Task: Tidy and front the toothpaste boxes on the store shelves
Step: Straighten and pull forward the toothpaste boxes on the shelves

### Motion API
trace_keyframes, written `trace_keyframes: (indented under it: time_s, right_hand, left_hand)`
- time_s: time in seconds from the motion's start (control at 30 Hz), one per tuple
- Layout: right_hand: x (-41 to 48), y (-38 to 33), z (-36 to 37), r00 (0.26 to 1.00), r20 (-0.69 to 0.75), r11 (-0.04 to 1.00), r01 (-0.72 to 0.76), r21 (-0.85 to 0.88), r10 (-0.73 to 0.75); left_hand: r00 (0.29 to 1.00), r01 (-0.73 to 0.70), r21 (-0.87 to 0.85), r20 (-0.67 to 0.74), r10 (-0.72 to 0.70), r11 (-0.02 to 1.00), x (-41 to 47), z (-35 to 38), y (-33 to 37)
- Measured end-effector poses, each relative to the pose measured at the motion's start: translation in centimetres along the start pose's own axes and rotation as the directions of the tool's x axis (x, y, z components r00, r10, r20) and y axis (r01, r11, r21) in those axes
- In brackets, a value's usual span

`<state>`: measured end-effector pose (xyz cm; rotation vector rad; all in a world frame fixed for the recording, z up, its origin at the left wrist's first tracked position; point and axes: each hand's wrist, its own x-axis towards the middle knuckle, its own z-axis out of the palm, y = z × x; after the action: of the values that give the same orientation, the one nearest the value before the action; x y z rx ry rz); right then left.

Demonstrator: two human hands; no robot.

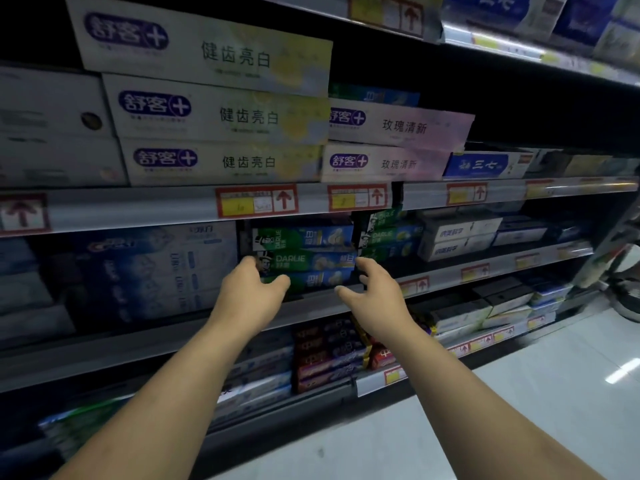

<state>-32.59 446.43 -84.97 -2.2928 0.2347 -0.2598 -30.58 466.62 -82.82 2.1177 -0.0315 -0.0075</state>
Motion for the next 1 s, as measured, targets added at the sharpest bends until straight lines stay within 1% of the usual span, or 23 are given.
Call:
trace_keyframes:
  time_s: [0.13,0.23,0.4,0.53,0.63,0.8,0.9,1.0]
  right_hand:
    - [1.1,0.3,1.3,0.998,-0.041,0.994,-0.053,0.098,0.057]
    - [2.0,0.3,1.9,0.995,-0.049,0.988,-0.081,0.133,0.088]
    - [2.8,0.4,2.7,0.993,-0.065,0.989,-0.09,0.119,0.098]
    - [3.3,0.3,3.1,0.992,-0.074,0.99,-0.094,0.106,0.102]
    - [3.4,0.3,3.1,0.991,-0.079,0.986,-0.097,0.134,0.108]
    - [3.4,0.4,2.9,0.986,-0.08,0.969,-0.124,0.212,0.144]
    - [3.3,0.3,2.9,0.984,-0.083,0.961,-0.132,0.243,0.157]
    - [3.4,0.1,2.7,0.984,-0.102,0.964,-0.118,0.237,0.145]
  left_hand:
    - [0.999,0.042,-0.055,-0.024,-0.044,0.998,0.9,0.0,-0.4]
    - [0.998,0.052,-0.045,-0.028,-0.053,0.998,1.2,0.1,-0.5]
    - [0.996,0.089,-0.032,-0.024,-0.09,0.996,1.8,0.4,-0.8]
    - [0.994,0.108,-0.082,-0.004,-0.109,0.991,2.2,1.0,-1.2]
    - [0.992,0.124,-0.114,-0.015,-0.126,0.986,2.3,1.5,-1.6]
    - [0.996,0.068,-0.17,-0.037,-0.075,0.983,1.6,2.1,-1.7]
    - [0.996,0.053,-0.157,-0.059,-0.063,0.986,1.3,2.2,-1.8]
    - [0.996,0.038,-0.104,-0.078,-0.046,0.994,1.1,2.1,-1.6]
